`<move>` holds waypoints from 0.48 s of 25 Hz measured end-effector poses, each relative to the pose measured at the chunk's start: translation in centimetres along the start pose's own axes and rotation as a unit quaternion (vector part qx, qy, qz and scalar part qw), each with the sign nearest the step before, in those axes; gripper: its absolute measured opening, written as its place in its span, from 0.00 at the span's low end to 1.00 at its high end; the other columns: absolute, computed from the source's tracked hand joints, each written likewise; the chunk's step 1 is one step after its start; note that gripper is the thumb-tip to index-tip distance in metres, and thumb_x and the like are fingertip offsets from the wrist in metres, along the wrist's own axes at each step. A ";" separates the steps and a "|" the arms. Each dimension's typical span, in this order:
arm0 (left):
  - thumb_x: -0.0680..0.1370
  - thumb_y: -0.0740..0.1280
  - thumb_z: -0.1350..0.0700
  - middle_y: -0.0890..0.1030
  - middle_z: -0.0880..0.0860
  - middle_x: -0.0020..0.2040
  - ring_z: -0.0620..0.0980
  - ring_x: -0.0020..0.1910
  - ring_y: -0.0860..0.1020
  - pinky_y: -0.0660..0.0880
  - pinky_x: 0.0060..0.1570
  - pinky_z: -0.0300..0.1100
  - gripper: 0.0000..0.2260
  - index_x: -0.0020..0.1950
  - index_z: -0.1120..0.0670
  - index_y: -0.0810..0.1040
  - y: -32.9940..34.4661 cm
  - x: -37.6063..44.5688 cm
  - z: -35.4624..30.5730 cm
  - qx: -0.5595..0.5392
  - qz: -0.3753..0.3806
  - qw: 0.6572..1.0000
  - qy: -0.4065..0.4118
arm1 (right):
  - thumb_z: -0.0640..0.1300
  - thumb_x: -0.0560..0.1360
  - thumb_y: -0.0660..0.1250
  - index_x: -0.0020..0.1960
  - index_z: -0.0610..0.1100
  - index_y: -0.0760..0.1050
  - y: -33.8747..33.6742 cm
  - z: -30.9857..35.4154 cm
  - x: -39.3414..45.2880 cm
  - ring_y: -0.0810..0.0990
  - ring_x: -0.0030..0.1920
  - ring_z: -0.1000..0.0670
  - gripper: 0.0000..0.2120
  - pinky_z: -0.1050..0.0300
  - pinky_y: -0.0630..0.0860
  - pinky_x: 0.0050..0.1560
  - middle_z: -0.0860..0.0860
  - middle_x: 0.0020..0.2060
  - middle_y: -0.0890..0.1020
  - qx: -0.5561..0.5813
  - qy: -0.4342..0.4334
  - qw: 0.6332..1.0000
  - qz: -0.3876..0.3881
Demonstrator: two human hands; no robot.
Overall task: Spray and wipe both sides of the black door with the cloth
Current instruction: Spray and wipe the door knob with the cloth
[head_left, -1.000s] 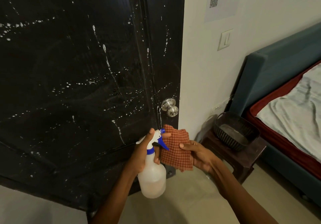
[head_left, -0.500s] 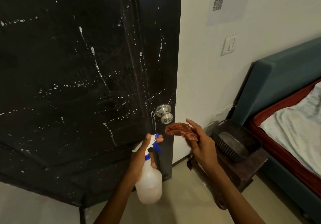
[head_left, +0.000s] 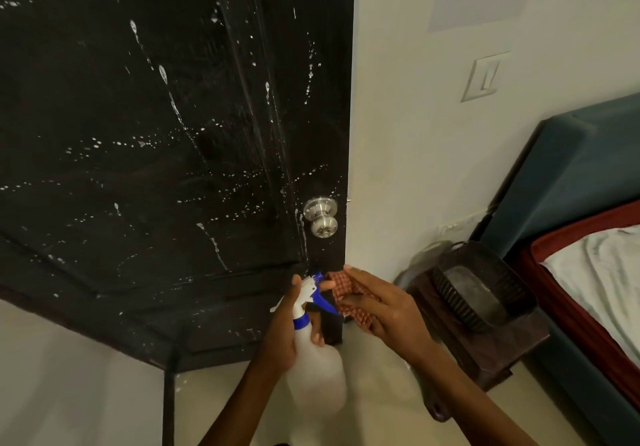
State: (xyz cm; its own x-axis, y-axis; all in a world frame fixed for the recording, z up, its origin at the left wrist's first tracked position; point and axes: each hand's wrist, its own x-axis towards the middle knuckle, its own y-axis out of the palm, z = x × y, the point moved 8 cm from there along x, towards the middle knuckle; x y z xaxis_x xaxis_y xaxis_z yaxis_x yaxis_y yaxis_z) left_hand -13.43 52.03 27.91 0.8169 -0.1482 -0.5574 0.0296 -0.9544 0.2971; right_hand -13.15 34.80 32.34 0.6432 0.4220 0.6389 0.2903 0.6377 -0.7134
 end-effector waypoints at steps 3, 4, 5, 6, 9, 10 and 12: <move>0.51 0.70 0.21 0.79 0.70 0.45 0.67 0.42 0.81 0.79 0.46 0.57 0.64 0.69 0.69 0.68 -2.6 0.6 2.3 0.015 -0.043 0.999 -0.004 | 0.51 0.80 0.68 0.68 0.50 0.78 -0.4 -1.8 0.5 0.78 0.68 0.51 0.18 0.53 0.81 0.62 0.50 0.71 0.77 0.070 0.059 0.996 -0.003; 0.47 0.70 0.19 0.76 0.74 0.57 0.73 0.56 0.77 0.75 0.58 0.66 0.68 0.72 0.67 0.68 -3.3 0.6 2.9 0.013 -0.047 0.999 0.004 | 0.54 0.81 0.66 0.71 0.50 0.75 -0.5 -2.2 0.7 0.79 0.66 0.53 0.20 0.52 0.82 0.60 0.50 0.69 0.78 0.080 0.070 0.994 -0.001; 0.47 0.70 0.19 0.69 0.76 0.65 0.76 0.65 0.69 0.67 0.66 0.70 0.68 0.73 0.66 0.67 -3.2 0.3 2.6 0.008 -0.050 0.999 0.005 | 0.57 0.82 0.64 0.74 0.50 0.72 -0.6 -2.5 0.9 0.79 0.65 0.54 0.23 0.52 0.82 0.60 0.51 0.68 0.79 0.089 0.083 0.993 0.008; 0.54 0.70 0.21 0.65 0.78 0.67 0.78 0.68 0.63 0.61 0.67 0.71 0.63 0.73 0.67 0.66 -2.4 -0.7 1.4 0.010 -0.049 0.999 0.006 | 0.59 0.82 0.62 0.75 0.49 0.69 -0.6 -2.9 1.2 0.80 0.65 0.53 0.25 0.51 0.81 0.62 0.50 0.68 0.79 0.097 0.091 0.991 0.023; 0.73 0.65 0.33 0.68 0.75 0.63 0.78 0.63 0.67 0.66 0.63 0.69 0.40 0.65 0.69 0.73 -1.4 -1.1 0.6 -0.002 -0.055 0.998 0.006 | 0.57 0.83 0.62 0.74 0.48 0.71 0.5 -4.4 1.5 0.82 0.61 0.55 0.24 0.56 0.80 0.63 0.49 0.68 0.79 0.209 0.124 0.968 0.063; 0.73 0.65 0.33 0.73 0.72 0.63 0.74 0.59 0.76 0.74 0.57 0.65 0.35 0.61 0.63 0.78 -1.5 -1.0 0.3 0.003 -0.052 0.999 0.012 | 0.53 0.83 0.63 0.72 0.46 0.73 1.6 -5.3 1.2 0.83 0.57 0.58 0.21 0.57 0.80 0.61 0.49 0.65 0.81 0.285 0.181 0.939 0.064; 0.66 0.67 0.27 0.83 0.63 0.57 0.56 0.45 0.83 0.80 0.39 0.48 0.38 0.59 0.58 0.81 -1.3 -0.3 -0.7 0.012 -0.025 0.999 0.044 | 0.45 0.83 0.62 0.64 0.42 0.79 4.1 -7.9 -1.2 0.85 0.52 0.54 0.13 0.49 0.81 0.62 0.46 0.57 0.85 0.416 0.409 0.812 0.034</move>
State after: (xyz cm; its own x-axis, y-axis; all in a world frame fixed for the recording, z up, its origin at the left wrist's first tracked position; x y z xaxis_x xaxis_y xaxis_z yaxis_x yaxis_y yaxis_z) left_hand -13.35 53.49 28.26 0.8623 -0.0787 -0.5002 0.0577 -0.9662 0.2514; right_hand -7.13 31.86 26.36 0.9915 0.1237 -0.0407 -0.1266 0.9887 -0.0808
